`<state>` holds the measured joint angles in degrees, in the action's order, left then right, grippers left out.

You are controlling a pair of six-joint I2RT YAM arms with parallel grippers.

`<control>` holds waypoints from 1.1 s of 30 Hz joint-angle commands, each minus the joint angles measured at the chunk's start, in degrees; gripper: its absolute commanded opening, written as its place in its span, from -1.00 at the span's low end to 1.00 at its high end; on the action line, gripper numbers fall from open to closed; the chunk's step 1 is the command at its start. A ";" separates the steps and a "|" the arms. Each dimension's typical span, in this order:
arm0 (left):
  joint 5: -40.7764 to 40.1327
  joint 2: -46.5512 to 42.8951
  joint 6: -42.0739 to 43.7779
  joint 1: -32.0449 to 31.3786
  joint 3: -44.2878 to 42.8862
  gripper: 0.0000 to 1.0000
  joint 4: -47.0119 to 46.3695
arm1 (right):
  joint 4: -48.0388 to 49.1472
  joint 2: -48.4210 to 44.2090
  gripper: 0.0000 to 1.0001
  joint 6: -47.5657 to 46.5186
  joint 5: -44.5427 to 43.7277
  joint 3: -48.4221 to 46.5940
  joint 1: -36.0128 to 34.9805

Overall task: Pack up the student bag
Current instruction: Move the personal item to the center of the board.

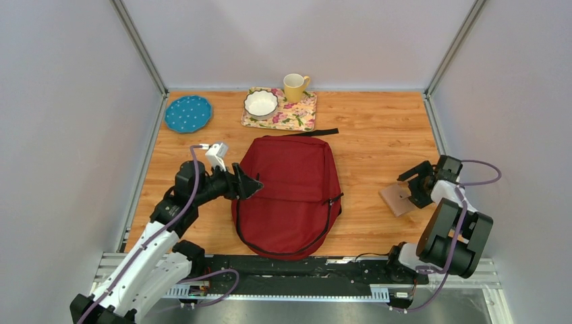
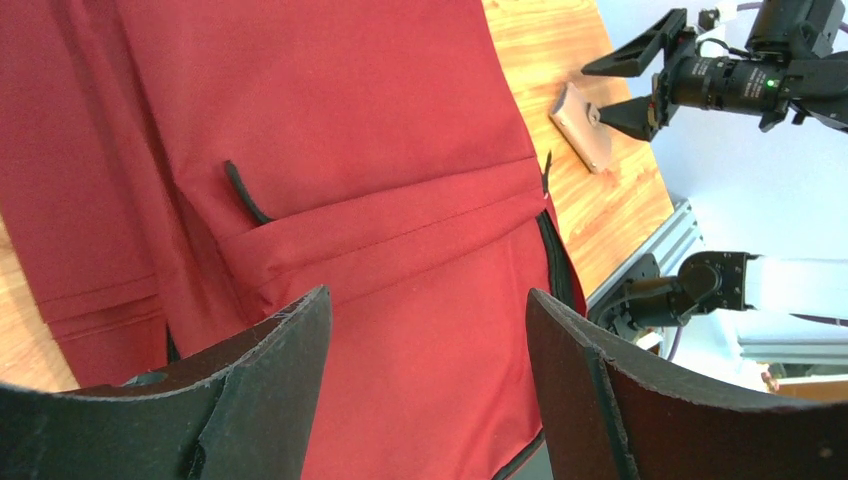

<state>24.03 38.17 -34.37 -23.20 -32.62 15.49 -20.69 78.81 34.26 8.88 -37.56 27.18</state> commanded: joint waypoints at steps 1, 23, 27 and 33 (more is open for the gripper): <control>-3.98 1.81 0.88 -5.34 -4.20 0.57 -0.98 | -1.81 -2.15 0.60 1.42 12.63 7.14 -0.99; -18.58 14.92 3.26 -27.51 -10.10 0.59 -3.36 | -11.85 -24.59 0.55 -0.07 6.76 11.55 -11.62; -19.72 13.07 3.17 -27.51 -8.86 0.59 -3.54 | -8.94 -18.52 0.43 -1.21 8.25 10.76 -11.71; -21.22 11.22 2.82 -27.51 -7.55 0.60 -3.71 | -5.60 -14.82 0.16 -0.95 9.92 11.89 -11.71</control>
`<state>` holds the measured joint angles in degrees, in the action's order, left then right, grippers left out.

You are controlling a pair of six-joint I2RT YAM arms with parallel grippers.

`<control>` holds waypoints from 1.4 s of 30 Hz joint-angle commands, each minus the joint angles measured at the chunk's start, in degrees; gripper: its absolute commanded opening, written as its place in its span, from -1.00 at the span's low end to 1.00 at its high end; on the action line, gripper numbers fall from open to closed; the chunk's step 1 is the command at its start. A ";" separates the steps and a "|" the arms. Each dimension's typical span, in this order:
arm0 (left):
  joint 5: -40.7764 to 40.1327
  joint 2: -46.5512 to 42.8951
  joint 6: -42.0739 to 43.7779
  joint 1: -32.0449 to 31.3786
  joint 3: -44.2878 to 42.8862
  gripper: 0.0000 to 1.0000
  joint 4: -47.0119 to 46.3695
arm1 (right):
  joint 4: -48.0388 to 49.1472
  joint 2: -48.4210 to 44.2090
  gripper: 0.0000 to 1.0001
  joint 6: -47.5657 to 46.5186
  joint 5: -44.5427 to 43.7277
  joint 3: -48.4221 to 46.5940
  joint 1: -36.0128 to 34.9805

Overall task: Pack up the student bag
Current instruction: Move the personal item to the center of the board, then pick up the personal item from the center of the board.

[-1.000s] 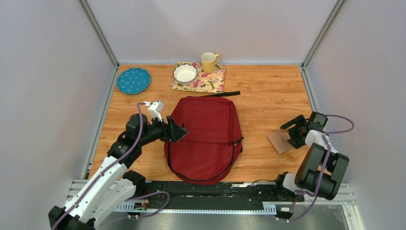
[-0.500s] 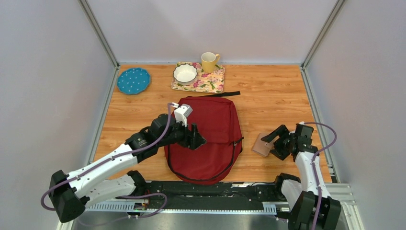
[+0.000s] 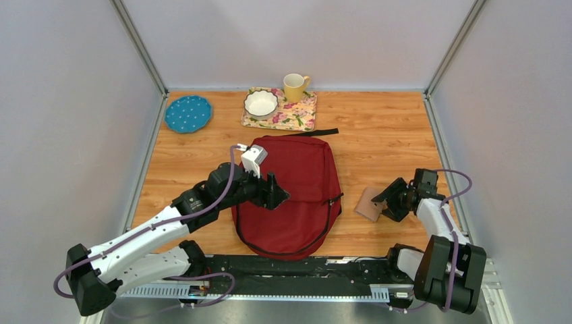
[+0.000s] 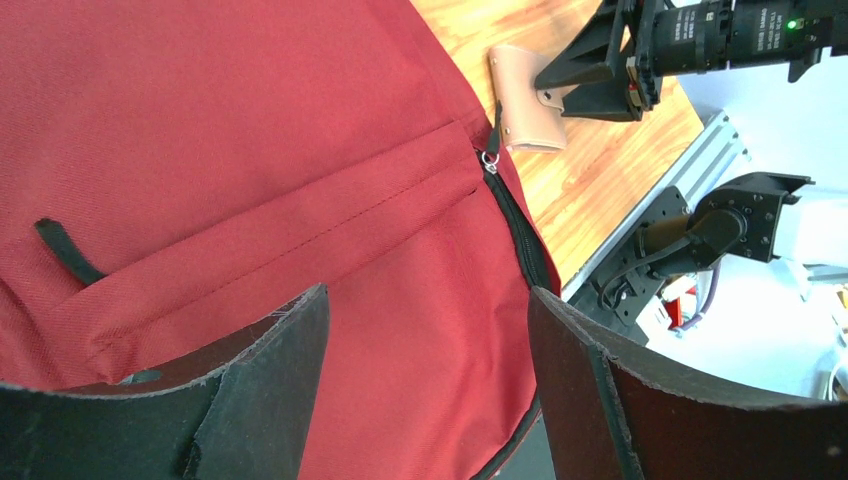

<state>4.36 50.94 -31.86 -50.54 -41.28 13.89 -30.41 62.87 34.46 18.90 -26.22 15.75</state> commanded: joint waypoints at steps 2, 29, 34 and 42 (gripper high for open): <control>-1.64 -1.63 0.04 -0.26 1.55 0.60 -2.29 | 5.45 0.68 0.05 -0.88 2.11 1.16 -0.28; -0.67 -1.46 -1.54 -0.17 2.52 0.62 -4.75 | -4.03 -13.12 -1.00 0.96 10.19 -7.35 -0.28; 0.56 -1.45 -2.07 -0.26 2.69 0.62 -7.20 | -6.50 -17.86 -1.00 2.37 15.19 -11.48 -0.28; 6.35 0.74 -0.49 -0.17 2.17 0.62 -16.77 | -7.02 -19.81 -1.00 0.89 24.52 -17.02 -5.09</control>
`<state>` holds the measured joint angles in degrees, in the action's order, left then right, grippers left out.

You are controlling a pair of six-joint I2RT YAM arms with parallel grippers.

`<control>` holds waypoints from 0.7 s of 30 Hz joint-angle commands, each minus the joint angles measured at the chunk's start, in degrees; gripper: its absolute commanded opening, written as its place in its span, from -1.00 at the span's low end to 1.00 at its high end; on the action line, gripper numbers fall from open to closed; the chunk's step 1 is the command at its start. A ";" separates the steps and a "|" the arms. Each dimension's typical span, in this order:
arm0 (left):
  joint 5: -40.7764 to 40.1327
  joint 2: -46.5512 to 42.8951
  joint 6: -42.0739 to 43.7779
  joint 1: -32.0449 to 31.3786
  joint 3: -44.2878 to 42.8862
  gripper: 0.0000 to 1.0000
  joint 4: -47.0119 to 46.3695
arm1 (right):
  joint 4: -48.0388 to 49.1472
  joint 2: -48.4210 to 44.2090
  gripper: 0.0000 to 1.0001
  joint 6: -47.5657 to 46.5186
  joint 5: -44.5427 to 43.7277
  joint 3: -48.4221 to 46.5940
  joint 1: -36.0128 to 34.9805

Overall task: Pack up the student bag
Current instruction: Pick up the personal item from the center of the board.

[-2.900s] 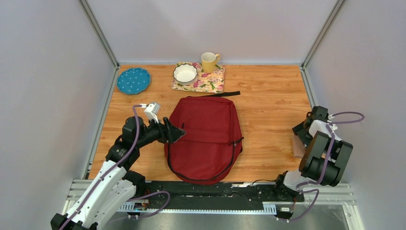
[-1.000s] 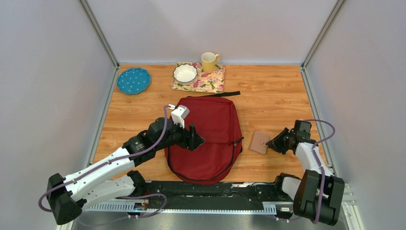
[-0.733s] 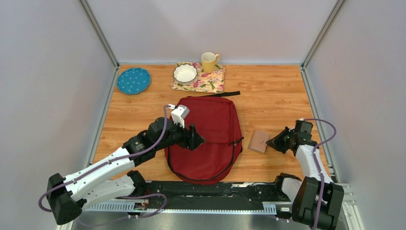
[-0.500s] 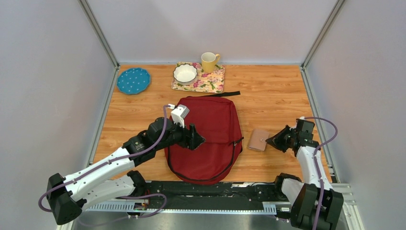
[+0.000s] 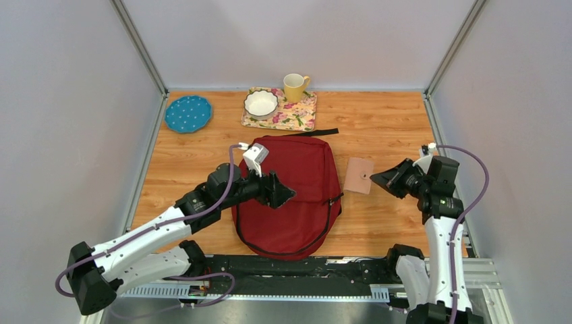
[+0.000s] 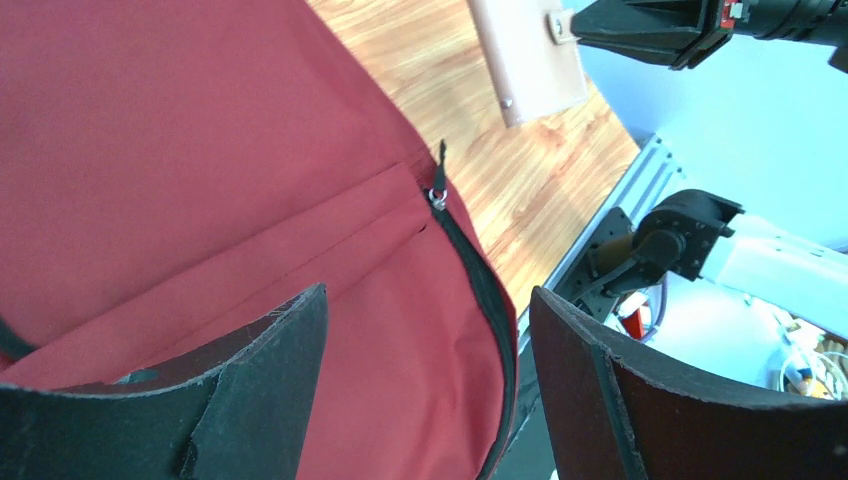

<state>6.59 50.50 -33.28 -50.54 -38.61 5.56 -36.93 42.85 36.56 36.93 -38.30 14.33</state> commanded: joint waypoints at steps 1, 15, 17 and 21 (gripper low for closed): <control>4.13 1.70 2.33 -0.17 -0.94 0.62 -8.72 | -0.51 0.39 -1.00 -1.40 7.19 -5.46 -4.82; 27.38 13.65 4.28 7.73 -9.82 0.63 -12.59 | 4.76 4.52 -1.00 -7.90 11.06 -8.98 -24.78; 29.35 14.45 3.39 9.05 -9.64 0.63 -13.55 | 4.59 4.78 -1.00 -9.56 12.20 -9.68 -25.66; 36.62 16.20 2.25 10.55 -10.08 0.64 -15.93 | 3.62 5.14 -1.00 -11.68 12.47 -11.26 -28.12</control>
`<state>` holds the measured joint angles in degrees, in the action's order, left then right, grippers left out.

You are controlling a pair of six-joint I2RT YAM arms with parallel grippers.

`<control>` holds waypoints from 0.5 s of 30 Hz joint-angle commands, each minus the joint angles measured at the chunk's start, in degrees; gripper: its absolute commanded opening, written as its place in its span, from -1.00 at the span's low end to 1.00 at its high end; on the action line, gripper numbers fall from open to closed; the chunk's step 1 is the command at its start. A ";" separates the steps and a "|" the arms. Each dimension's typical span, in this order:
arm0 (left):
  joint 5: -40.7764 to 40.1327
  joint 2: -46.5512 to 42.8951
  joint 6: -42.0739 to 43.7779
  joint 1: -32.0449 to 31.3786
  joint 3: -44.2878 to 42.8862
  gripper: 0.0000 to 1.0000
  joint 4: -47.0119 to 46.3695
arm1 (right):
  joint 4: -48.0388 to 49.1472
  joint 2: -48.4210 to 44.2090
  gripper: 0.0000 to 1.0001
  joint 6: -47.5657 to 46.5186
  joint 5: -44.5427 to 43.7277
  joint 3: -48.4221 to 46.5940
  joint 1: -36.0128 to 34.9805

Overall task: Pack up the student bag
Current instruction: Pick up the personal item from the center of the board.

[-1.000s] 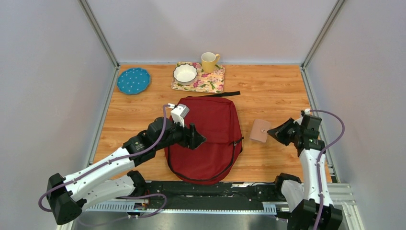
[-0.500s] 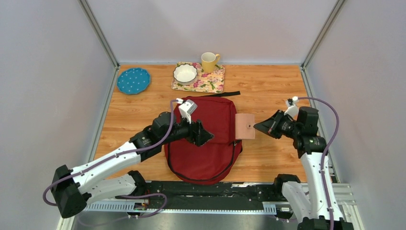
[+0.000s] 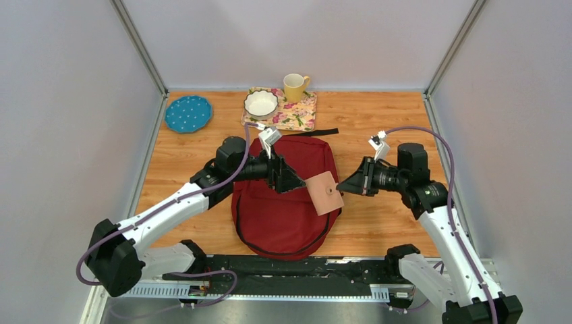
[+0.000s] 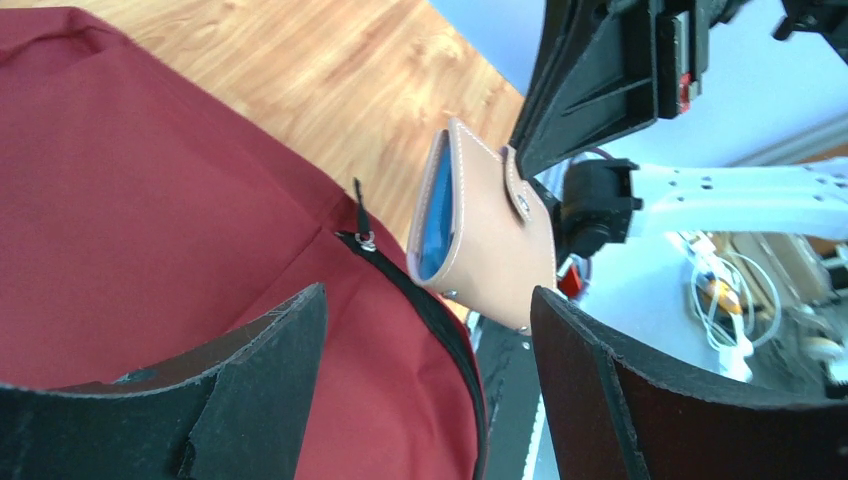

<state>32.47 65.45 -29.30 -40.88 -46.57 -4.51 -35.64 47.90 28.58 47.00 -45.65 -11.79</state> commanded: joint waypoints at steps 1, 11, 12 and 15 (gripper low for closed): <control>11.64 1.78 -2.16 0.98 -2.56 0.64 -5.86 | 2.24 0.00 -1.00 -3.97 2.65 -4.27 -2.35; 20.43 7.75 -1.29 0.98 -8.89 0.64 -1.64 | -1.36 1.49 -1.00 -9.41 -0.86 -8.93 -10.35; 23.75 8.28 -1.46 1.07 -9.15 0.64 -1.99 | -1.71 1.58 -1.00 -9.94 -1.21 -9.80 -11.40; 29.56 10.40 -2.25 0.98 -10.12 0.64 -1.90 | -2.24 2.28 -1.00 -11.26 -1.48 -10.51 -12.37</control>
<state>51.64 73.65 -31.05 -40.03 -53.91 -5.82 -37.60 49.76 20.84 46.41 -52.71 -22.72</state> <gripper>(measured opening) 0.819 0.013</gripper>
